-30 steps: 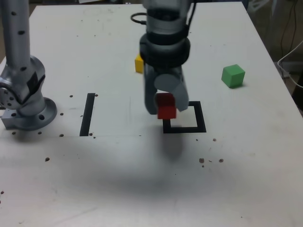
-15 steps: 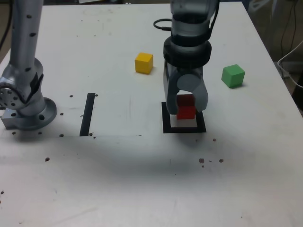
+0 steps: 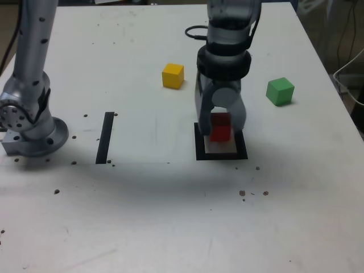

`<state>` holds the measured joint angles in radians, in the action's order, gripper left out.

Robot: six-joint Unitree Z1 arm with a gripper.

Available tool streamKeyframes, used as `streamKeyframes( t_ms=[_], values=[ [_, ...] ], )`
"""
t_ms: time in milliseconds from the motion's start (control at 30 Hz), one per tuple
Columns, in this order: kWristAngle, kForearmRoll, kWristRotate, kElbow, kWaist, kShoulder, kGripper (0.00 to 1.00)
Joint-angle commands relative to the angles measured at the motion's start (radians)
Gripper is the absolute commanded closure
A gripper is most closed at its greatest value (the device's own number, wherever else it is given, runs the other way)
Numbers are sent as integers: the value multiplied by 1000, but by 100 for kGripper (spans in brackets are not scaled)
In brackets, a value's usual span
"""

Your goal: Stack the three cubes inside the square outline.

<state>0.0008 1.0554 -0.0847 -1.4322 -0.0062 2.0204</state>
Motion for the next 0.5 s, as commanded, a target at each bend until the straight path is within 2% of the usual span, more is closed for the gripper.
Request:
streamKeyframes(
  t_ms=[0, 333, 467],
  values=[
    [-9, -12, 4, 14, 3, -8, 71],
    [-18, -39, 8, 32, -21, -27, 71],
    [-18, -44, 8, 35, -25, -25, 64]
  ],
)
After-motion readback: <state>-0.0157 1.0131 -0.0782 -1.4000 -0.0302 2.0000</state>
